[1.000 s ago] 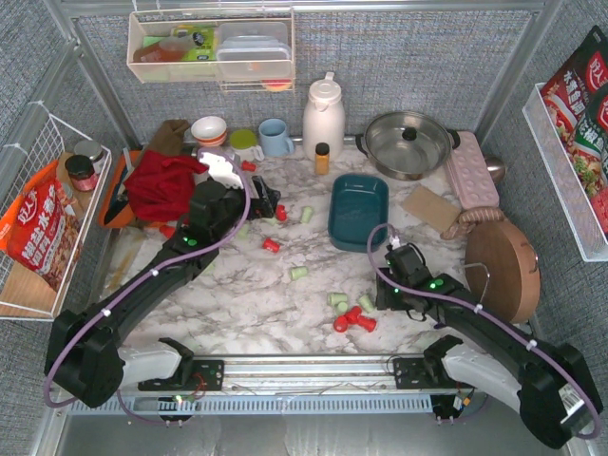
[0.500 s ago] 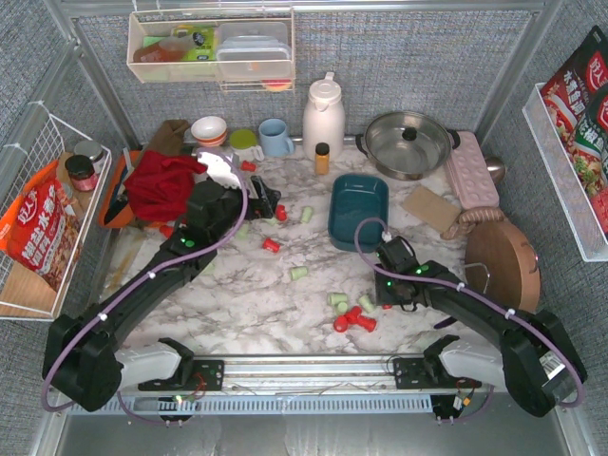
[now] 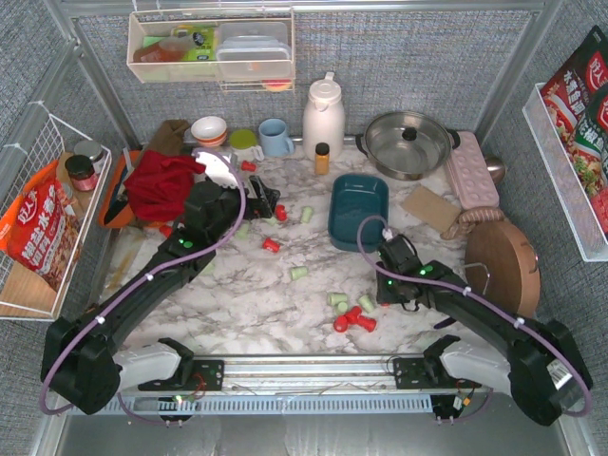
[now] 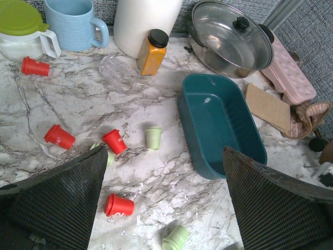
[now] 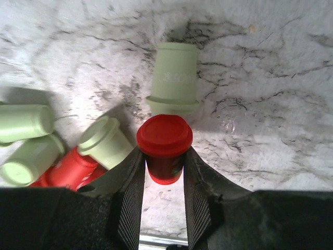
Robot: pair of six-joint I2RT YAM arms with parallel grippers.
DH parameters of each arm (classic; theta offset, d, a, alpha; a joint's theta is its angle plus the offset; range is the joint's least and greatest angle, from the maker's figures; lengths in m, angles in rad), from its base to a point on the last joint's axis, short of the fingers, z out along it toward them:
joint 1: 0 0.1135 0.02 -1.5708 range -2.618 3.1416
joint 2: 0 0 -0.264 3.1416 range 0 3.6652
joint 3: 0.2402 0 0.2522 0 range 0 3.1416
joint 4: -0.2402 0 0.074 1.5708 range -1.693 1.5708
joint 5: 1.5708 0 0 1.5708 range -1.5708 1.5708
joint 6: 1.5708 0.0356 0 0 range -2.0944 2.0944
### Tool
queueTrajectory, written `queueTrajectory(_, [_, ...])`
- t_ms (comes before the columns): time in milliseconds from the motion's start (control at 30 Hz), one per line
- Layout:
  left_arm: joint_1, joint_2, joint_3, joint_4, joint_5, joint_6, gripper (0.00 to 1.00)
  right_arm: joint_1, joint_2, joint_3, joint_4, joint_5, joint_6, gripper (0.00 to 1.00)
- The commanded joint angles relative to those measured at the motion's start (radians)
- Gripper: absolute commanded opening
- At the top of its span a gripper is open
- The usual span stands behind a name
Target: Mix the coffee capsules in the storage basket
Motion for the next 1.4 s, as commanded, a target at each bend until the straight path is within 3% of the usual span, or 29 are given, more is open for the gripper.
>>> queueTrajectory(0, [0.002,-0.008,0.005,0.025,-0.007,0.003,0.99,0.002,-0.083,0.072,-0.068,0.014,-0.019,0.22])
queueTrajectory(100, [0.001,-0.004,0.005,0.024,-0.005,0.002,0.99,0.002,-0.139,0.169,-0.11,0.074,-0.062,0.22])
queueTrajectory(233, [0.001,0.008,0.006,0.027,-0.001,0.0,0.99,-0.006,-0.137,0.264,0.008,0.19,-0.142,0.22])
queueTrajectory(400, [0.002,0.039,0.01,0.018,-0.005,0.007,0.99,-0.078,0.046,0.403,0.239,0.181,-0.181,0.22])
queueTrajectory(533, [0.001,0.086,0.031,-0.017,-0.001,0.001,0.99,-0.127,0.256,0.551,0.327,0.139,-0.171,0.22])
queueTrajectory(567, [0.0,0.105,0.041,-0.027,0.003,-0.005,0.99,-0.138,0.31,0.584,0.325,0.125,-0.167,0.24])
queueTrajectory(700, [0.0,0.152,0.08,-0.078,0.018,-0.011,0.99,-0.144,0.463,0.672,0.307,0.076,-0.156,0.51])
queueTrajectory(800, [0.001,0.183,0.114,-0.122,0.028,0.005,0.99,-0.144,0.536,0.705,0.268,0.059,-0.154,0.64])
queueTrajectory(933, [0.0,0.245,0.189,-0.195,0.148,0.159,0.99,-0.144,0.547,0.692,0.249,0.043,-0.159,0.69])
queueTrajectory(1067, [0.0,0.34,0.272,-0.394,0.252,0.361,0.99,-0.142,0.466,0.609,0.266,0.011,-0.14,0.69])
queueTrajectory(1200, [-0.005,0.368,0.235,-0.42,0.342,0.474,0.99,-0.124,0.369,0.498,0.276,-0.016,-0.12,0.7])
queueTrajectory(1367, [-0.026,0.355,0.159,-0.383,0.426,0.592,0.8,-0.105,0.252,0.361,0.277,-0.045,-0.101,0.7])
